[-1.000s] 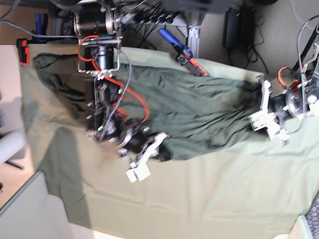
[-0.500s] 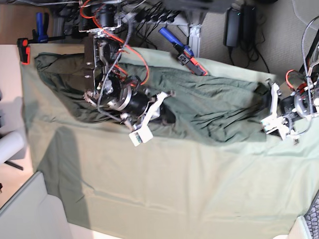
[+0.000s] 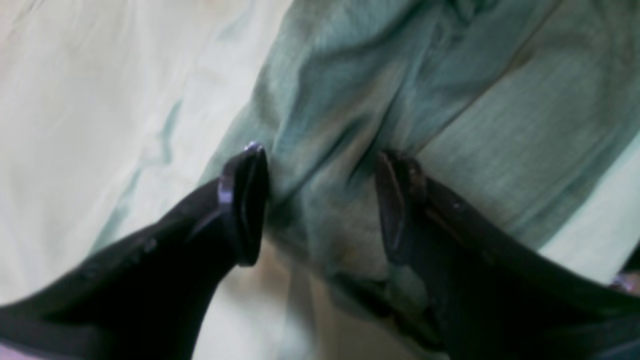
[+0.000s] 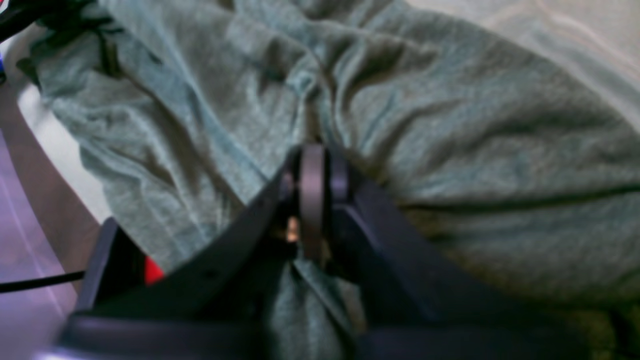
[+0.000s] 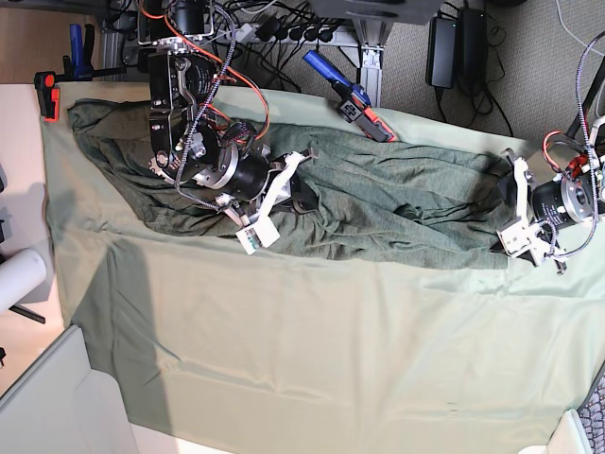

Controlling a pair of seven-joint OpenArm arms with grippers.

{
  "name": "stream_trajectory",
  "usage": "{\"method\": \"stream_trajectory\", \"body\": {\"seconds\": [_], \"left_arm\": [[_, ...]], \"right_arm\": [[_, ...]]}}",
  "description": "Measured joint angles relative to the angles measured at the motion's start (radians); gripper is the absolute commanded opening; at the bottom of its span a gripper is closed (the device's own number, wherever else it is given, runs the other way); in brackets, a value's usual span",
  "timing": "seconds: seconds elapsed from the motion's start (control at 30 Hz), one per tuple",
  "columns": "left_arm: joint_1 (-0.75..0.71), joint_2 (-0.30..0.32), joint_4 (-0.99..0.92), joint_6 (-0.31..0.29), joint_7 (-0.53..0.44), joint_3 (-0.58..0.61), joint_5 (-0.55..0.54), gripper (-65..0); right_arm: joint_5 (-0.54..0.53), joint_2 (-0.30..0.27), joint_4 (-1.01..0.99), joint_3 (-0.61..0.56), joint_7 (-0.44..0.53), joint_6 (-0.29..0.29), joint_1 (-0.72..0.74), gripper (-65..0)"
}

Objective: Fold the T-shirt properly
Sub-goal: 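Release the right gripper and move it to the shirt's middle, then grasp the folded shirt with the right gripper near the left gripper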

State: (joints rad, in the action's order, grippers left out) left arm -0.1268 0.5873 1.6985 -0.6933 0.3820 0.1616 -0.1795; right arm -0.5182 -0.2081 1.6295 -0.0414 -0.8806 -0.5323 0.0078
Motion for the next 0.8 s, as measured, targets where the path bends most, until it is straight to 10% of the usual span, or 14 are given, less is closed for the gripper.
{"method": "stream_trajectory", "body": {"seconds": [0.1, 0.4, 0.57, 0.8], "left_arm": [[-0.001, 0.0, 0.0, 0.0, 0.026, -0.012, -0.057, -27.5], [0.0, -0.016, 0.0, -0.003, 0.053, -0.256, -0.383, -27.6], [0.0, -0.022, 0.0, -0.003, 0.139, -0.32, -0.493, -27.6], [-0.003, -0.023, 0.0, -0.003, 0.164, -0.32, -0.552, -27.6]], "right_arm": [[-0.001, -0.002, 0.0, 0.0, 0.0, 0.0, 0.0, -38.7], [-0.071, 0.0, 0.067, 0.013, 0.035, 0.0, 0.006, -38.8], [-0.043, 0.018, 0.078, 0.018, 0.049, 0.001, 0.048, -65.0], [0.019, 0.107, 0.078, 0.019, 0.095, 0.0, 0.068, -65.0]]}}
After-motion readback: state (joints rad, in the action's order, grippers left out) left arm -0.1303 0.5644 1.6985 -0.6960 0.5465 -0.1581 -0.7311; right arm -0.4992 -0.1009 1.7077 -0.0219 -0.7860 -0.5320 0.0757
